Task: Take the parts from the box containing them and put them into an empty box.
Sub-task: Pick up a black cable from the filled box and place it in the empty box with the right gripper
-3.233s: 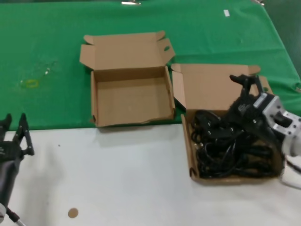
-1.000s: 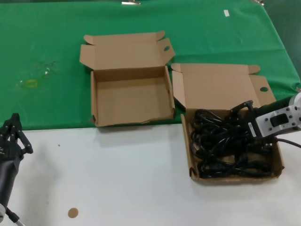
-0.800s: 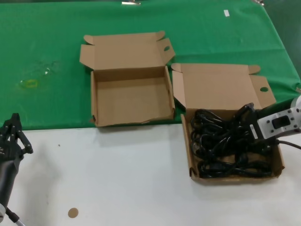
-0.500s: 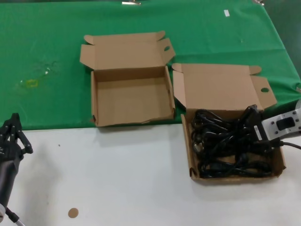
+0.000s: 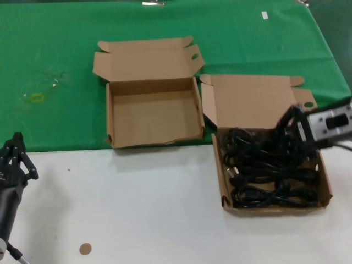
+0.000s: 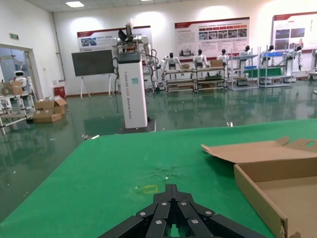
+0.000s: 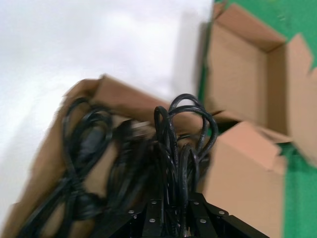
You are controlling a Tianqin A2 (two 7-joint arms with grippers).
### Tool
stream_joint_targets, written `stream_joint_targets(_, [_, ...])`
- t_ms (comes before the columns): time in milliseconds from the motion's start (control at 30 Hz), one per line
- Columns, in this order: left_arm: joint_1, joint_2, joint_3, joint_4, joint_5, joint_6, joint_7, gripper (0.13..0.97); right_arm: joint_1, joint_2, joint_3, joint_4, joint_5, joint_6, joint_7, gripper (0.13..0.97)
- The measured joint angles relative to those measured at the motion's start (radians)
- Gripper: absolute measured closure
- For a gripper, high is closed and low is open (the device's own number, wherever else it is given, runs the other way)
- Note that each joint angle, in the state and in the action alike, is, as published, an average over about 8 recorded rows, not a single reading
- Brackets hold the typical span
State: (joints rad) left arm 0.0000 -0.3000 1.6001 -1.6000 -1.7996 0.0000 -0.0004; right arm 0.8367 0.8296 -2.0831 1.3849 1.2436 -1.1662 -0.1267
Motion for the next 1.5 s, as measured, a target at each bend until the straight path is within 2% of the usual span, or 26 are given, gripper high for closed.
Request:
stream_joint_targets(233, [0.0, 0.0, 0.0, 0.0, 0.0, 0.0, 0.0, 0.953, 0.102, -0.071, -0.009, -0.03, -0.02, -0.012, 0.024, 0.88])
stream_joint_targets(467, [0.0, 0.0, 0.0, 0.0, 0.0, 0.0, 0.0, 0.953, 0.199, -0.185, -0.042, -0.104, -0.054, 0.007, 0.031, 0.892])
stream_joint_targets(1100, [0.0, 0.0, 0.0, 0.0, 0.0, 0.0, 0.0, 0.953, 0.371, -0.563, -0.15, -0.455, -0.139, 0.167, 0.007, 0.894])
stream_joint_targets(1500, [0.0, 0.0, 0.0, 0.0, 0.0, 0.0, 0.0, 0.953, 0.424, -0.688, -0.174, -0.688, -0.131, 0.249, -0.09, 0.894])
